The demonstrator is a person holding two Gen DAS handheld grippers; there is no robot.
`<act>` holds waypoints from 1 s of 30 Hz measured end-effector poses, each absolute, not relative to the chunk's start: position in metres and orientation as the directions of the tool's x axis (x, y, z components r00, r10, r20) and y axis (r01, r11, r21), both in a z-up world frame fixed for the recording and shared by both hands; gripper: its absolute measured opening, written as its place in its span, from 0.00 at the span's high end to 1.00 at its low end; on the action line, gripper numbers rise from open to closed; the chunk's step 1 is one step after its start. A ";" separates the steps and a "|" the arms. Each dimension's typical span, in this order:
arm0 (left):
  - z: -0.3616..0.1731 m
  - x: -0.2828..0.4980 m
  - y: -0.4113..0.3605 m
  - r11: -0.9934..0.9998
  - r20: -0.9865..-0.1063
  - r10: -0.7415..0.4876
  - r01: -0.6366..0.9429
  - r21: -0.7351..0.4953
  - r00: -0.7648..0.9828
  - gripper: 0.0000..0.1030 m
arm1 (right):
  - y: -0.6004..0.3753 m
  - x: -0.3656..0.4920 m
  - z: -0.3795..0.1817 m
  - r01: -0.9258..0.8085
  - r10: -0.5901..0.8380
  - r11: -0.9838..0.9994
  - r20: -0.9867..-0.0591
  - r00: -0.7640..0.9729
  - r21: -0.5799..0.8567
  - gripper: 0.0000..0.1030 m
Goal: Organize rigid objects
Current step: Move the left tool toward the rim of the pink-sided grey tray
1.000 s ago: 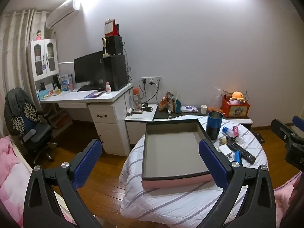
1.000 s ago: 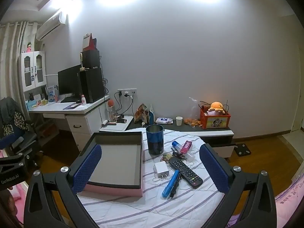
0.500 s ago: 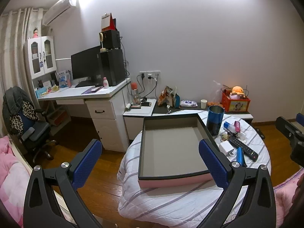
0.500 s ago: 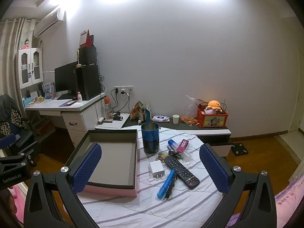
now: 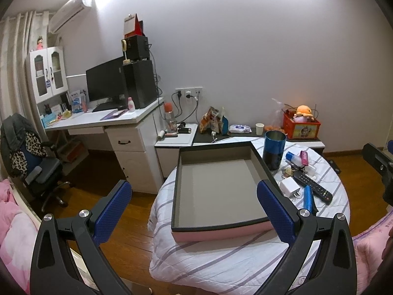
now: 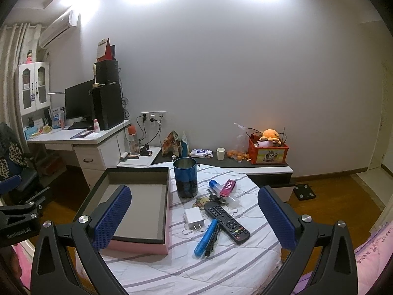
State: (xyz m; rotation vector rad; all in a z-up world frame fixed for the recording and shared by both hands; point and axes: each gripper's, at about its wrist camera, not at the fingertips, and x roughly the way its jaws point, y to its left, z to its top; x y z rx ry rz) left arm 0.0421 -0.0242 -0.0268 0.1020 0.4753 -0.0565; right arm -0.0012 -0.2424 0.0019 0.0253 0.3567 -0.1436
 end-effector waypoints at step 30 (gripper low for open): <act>0.000 0.031 -0.001 0.994 -0.384 0.083 -0.052 0.091 0.920 0.00 | -0.203 0.008 0.032 -0.004 -0.002 1.000 -0.264 0.965 -0.023 0.00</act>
